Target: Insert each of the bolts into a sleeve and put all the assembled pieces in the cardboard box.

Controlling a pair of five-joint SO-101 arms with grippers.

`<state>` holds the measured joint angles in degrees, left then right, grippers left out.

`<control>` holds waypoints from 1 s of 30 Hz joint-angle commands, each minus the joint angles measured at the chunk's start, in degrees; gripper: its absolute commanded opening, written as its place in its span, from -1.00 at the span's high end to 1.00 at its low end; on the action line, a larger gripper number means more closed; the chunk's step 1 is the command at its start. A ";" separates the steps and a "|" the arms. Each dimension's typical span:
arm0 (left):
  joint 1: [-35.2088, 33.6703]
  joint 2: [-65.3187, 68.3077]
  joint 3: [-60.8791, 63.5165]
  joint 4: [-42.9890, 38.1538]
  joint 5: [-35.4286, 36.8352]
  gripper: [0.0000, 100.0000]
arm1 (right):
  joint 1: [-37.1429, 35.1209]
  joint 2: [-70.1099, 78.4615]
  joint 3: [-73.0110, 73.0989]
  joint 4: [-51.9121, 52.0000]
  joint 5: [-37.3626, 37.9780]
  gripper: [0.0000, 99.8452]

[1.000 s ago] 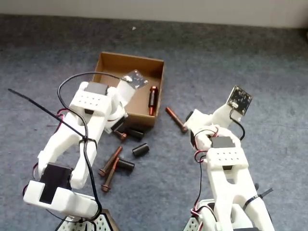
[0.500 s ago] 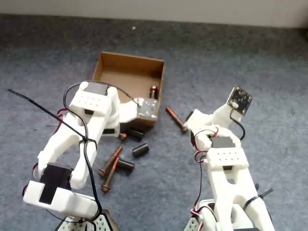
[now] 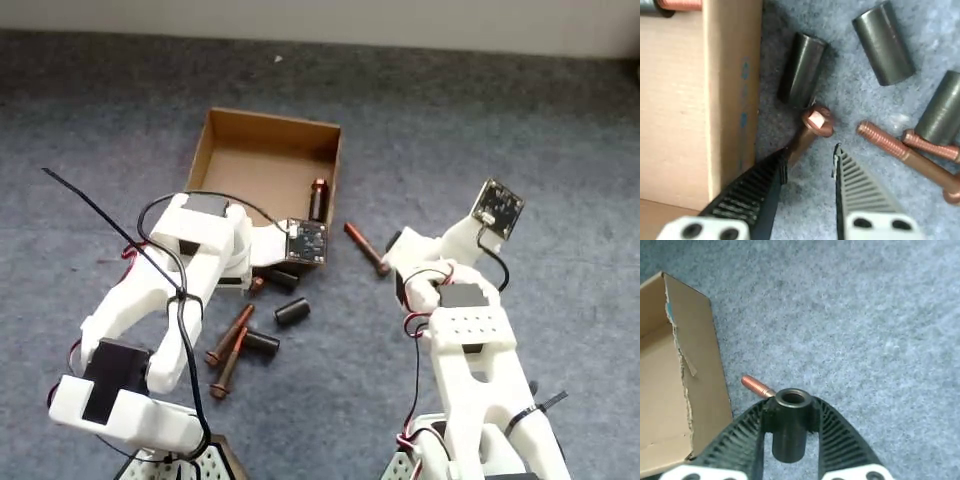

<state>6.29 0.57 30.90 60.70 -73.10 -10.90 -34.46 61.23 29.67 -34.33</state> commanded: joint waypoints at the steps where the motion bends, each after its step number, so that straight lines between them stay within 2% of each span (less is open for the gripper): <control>1: 1.01 0.22 -0.57 -1.58 -2.64 0.65 | 0.66 -1.63 -0.92 -1.19 -0.44 0.99; 7: 3.38 8.84 -4.70 -2.29 -2.29 0.65 | 0.66 -1.63 -0.75 -1.19 -0.44 0.99; 10: 3.38 10.86 -7.52 0.26 -2.29 0.67 | 0.66 -1.63 -0.75 -1.19 -0.44 0.99; 17: 3.74 10.77 -6.37 2.37 -2.29 0.99 | 0.66 -1.63 -0.75 -1.19 -0.44 0.99; 21: 3.65 10.42 -8.04 10.99 -2.11 0.99 | 0.66 -1.63 -0.75 -1.19 -0.44 0.99; 23: 3.47 8.31 -9.01 15.12 1.05 0.99 | 0.66 -1.80 -0.75 -1.19 -0.44 0.99; 26: 3.30 1.80 -8.48 15.65 7.38 0.99 | 0.66 -2.24 -0.66 -1.19 -0.18 0.99; 30: 3.47 -9.10 -5.23 15.47 14.24 0.99 | 0.66 -2.24 -0.57 -1.19 5.89 0.99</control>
<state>9.54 2.77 23.96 75.21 -65.45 -10.90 -34.46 61.23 29.67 -33.10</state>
